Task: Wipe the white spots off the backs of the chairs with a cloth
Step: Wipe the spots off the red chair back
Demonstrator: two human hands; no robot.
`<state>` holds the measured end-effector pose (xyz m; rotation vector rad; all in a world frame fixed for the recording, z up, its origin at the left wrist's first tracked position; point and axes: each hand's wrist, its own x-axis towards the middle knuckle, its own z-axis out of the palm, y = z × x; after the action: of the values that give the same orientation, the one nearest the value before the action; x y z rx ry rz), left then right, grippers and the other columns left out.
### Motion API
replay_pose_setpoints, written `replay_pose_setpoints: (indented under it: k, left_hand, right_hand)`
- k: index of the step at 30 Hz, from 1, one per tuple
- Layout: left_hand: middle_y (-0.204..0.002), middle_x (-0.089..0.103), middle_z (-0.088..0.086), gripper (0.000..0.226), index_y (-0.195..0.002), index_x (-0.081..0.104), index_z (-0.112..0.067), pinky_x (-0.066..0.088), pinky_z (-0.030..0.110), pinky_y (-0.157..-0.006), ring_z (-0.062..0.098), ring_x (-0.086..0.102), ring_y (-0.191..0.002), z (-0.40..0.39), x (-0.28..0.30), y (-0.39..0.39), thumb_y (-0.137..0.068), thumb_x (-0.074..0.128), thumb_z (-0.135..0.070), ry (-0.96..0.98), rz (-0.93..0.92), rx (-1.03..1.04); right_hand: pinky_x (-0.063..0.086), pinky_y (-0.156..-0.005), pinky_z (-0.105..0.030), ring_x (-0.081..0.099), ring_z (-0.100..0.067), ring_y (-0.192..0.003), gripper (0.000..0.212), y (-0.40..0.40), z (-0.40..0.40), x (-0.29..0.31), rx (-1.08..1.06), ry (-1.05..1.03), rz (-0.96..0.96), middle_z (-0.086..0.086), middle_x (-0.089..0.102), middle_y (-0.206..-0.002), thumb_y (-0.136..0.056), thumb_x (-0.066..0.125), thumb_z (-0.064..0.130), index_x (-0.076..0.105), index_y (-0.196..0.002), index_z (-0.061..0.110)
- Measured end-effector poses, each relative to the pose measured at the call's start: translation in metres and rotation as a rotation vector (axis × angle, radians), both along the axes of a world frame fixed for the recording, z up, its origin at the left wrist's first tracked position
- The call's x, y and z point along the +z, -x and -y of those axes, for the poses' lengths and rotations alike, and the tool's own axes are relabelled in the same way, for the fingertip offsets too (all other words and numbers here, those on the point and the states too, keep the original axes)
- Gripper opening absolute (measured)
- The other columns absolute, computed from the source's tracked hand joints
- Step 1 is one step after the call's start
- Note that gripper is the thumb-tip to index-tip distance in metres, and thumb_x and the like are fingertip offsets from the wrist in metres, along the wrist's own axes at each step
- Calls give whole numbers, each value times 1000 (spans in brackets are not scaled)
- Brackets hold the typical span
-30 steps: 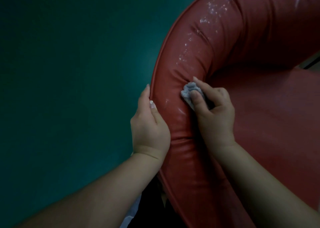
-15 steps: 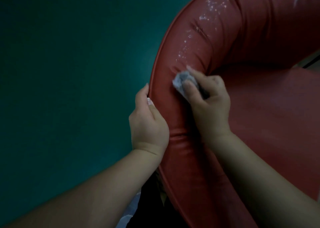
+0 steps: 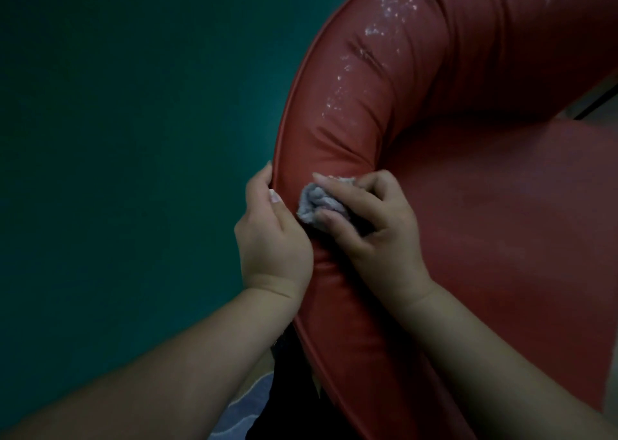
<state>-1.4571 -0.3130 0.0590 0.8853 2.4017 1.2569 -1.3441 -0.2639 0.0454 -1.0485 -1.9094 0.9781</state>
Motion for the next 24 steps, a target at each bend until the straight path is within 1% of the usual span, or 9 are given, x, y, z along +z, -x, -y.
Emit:
replay_pose_setpoints:
  k: [5, 7, 10, 13, 15, 17, 20, 22, 24]
  left_hand:
    - [-106, 58, -9, 45, -129, 56, -9, 30, -4, -82, -8, 48, -93, 0, -1, 0, -91, 32, -16, -45, 48, 3]
    - [-108, 58, -9, 44, -128, 57, -8, 29, -4, -84, -7, 48, -96, 0, -2, 1, -91, 33, -13, -53, 50, 8]
    - [-118, 62, -3, 39, -128, 57, -9, 32, 1, -90, -2, 50, -105, 0, -4, 3, -95, 37, -7, -50, 72, 10]
    - [-115, 60, -10, 38, -128, 58, -13, 35, 4, -91, -8, 49, -101, 1, -4, 3, -97, 37, -5, -59, 92, 14]
    - [-112, 58, -14, 38, -128, 58, -14, 34, 1, -89, -12, 48, -98, 1, -5, 3, -97, 37, -6, -61, 102, 18]
    - [-109, 58, -15, 38, -127, 58, -15, 33, -1, -85, -13, 47, -95, 1, -5, 3, -97, 37, -6, -55, 99, 28]
    - [-106, 58, -15, 38, -128, 58, -16, 31, -3, -81, -15, 47, -90, 1, -5, 3, -97, 38, -7, -48, 96, 30]
    - [-104, 59, -14, 38, -128, 58, -17, 31, -4, -79, -12, 48, -89, 2, -4, 2, -97, 37, -8, -43, 97, 29]
    - [-103, 59, -15, 38, -127, 58, -17, 30, -5, -79, -12, 47, -89, 2, -4, 2, -97, 37, -7, -47, 101, 29]
  right_hand:
    - [38, -78, -10, 49, -2, -77, 36, -38, 7, -14, -233, 226, 1, -5, 49, -89, -88, 67, 16, 62, -122, 24]
    - [39, -80, -9, 51, -3, -81, 36, -30, 15, -6, -147, 135, -37, -3, 49, -90, -87, 67, 24, 61, -123, 24]
    - [43, -81, -15, 51, -10, -85, 41, -20, 23, 1, 100, -21, 21, -3, 47, -93, -83, 68, 34, 60, -123, 26]
    - [42, -80, -16, 51, -14, -82, 42, -28, 15, -3, 18, 65, 57, -8, 48, -90, -82, 72, 19, 62, -123, 21]
    - [42, -82, -14, 52, -17, -82, 42, -34, 14, -5, -54, 96, 57, -10, 48, -89, -82, 72, 14, 62, -123, 19]
    - [42, -83, -14, 53, -15, -84, 41, -34, 20, -3, -46, 58, 25, -8, 48, -89, -83, 72, 22, 62, -122, 20]
    - [42, -81, -14, 48, -6, -86, 44, -29, 27, -1, 126, -27, 43, -1, 45, -94, -81, 69, 40, 61, -122, 28]
    - [41, -81, -12, 47, -4, -85, 46, -35, 24, -5, 135, 0, 85, 0, 44, -95, -79, 72, 38, 60, -122, 29]
    - [40, -82, -12, 48, -7, -85, 48, -48, 19, -11, 25, 52, 116, -3, 46, -93, -78, 74, 34, 59, -123, 26]
